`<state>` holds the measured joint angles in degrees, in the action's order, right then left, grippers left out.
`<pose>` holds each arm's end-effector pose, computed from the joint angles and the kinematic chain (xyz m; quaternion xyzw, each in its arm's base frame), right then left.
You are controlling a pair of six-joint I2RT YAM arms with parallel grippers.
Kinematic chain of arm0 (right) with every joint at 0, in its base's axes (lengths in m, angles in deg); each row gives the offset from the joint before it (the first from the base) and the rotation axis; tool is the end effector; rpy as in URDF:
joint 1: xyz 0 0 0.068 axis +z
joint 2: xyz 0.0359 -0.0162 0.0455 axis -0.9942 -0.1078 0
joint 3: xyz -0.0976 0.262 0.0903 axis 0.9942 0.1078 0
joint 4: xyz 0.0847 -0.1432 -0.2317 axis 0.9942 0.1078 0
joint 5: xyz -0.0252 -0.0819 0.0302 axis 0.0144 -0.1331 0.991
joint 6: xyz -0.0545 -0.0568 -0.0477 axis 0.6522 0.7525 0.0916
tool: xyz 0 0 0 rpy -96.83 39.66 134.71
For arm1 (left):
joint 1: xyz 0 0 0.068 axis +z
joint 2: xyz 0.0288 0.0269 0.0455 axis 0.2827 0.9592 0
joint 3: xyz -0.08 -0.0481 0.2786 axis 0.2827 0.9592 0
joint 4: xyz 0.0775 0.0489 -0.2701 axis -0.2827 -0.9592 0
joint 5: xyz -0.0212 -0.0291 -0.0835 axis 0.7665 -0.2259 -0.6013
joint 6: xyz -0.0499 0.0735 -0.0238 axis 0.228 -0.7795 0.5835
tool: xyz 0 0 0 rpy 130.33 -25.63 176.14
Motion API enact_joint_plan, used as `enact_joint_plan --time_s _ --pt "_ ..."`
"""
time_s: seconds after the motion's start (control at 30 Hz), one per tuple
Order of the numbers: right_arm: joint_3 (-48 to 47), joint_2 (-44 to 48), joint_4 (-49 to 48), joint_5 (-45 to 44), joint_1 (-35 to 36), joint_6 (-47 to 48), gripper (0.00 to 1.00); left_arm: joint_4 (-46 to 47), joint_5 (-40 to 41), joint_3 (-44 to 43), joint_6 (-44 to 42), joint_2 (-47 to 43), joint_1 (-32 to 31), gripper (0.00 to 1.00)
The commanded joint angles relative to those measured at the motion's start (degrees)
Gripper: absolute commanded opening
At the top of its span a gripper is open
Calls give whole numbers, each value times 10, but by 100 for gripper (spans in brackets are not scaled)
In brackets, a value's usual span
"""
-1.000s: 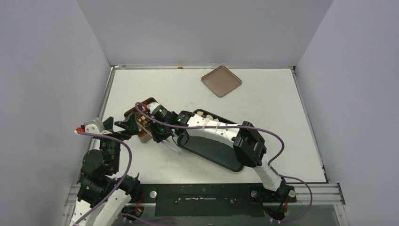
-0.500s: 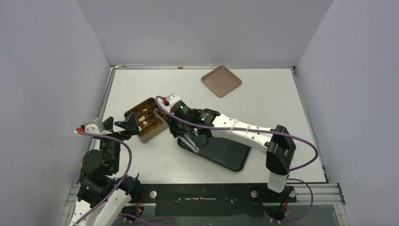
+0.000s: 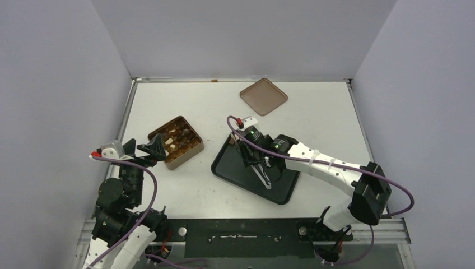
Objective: Pack the chocolate
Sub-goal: Pick up the fake chocolate from the plate.
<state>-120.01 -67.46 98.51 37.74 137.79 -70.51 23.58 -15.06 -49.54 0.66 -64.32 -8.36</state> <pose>0.2268 0.2897 0.2525 -0.2049 0.9250 0.1420 0.2867 0.1148 -0.0102 0.3686 -0.1395 0.6327 -0.1162 0.7528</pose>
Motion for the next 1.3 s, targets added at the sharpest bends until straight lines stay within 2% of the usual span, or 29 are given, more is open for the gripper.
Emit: enact_joint_plan --time_s 0.0,0.53,1.27 --pt "30 45 10 -28 -5 -21 41 24 -10 1 -5 1 -3 97" --pt "62 11 -51 15 -31 -1 41 19 -8 0 -4 -1 -3 97" --pt "43 -62 -85 53 -57 26 40 19 -5 0 -5 -3 -3 97"
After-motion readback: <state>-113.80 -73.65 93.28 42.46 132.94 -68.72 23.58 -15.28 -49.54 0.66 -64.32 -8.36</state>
